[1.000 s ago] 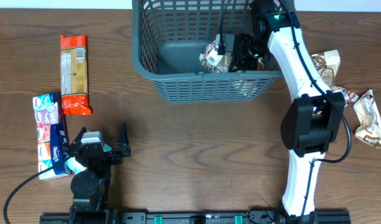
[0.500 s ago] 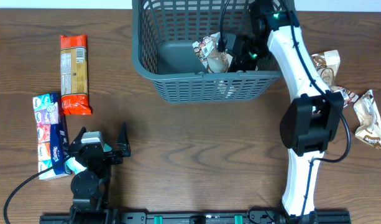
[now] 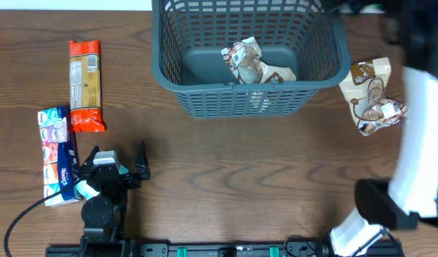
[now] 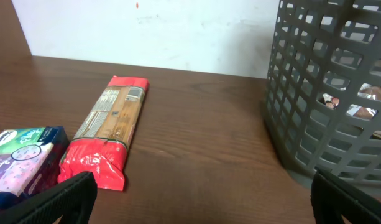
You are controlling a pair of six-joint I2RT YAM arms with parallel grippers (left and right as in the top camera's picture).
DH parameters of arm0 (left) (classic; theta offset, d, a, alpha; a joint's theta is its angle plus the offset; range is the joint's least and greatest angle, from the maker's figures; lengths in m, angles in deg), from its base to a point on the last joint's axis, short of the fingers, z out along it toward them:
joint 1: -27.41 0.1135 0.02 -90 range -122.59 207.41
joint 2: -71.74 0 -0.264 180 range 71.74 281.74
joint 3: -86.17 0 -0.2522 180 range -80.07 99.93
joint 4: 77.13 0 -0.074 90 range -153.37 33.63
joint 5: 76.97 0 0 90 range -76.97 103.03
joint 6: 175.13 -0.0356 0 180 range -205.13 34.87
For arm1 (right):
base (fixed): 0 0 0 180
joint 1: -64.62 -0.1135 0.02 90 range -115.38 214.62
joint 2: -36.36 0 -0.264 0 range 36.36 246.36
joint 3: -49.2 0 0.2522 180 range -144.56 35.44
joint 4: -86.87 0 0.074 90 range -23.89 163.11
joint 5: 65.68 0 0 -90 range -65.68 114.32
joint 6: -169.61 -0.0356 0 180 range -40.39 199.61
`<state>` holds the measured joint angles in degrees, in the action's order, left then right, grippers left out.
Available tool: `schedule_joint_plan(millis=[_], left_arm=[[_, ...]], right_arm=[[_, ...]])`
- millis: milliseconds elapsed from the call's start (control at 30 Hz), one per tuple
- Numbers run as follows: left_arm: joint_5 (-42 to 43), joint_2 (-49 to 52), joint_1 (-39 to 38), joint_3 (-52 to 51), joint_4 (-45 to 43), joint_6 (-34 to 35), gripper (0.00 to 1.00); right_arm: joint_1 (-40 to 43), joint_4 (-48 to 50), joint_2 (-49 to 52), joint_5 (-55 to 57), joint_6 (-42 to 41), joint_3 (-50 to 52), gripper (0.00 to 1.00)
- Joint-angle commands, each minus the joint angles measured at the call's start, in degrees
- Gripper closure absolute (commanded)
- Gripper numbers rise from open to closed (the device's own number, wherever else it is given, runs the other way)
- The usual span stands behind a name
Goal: Pack container
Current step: 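Grasp the Pantree pouch with the right gripper and lift it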
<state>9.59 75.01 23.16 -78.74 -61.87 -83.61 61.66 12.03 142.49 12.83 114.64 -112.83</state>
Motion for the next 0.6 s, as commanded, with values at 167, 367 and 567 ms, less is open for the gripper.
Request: schedule_joint_plan(millis=[167, 367, 567], left_arm=[[-1.73, 0.07, -0.17, -1.05, 2.12, 0.35, 0.01], [-1.73, 0.07, -0.17, -1.05, 2.12, 0.35, 0.01], [-1.73, 0.07, -0.17, -1.05, 2.12, 0.35, 0.01]], right_arm=[[16.52, -10.73, 3.72, 19.34, -22.77, 0.81, 0.04], [23.91, -20.09, 12.85, 19.34, -18.53, 0.85, 0.02], [25.29, -25.77, 25.77, 18.75, -10.64, 0.87, 0.01]])
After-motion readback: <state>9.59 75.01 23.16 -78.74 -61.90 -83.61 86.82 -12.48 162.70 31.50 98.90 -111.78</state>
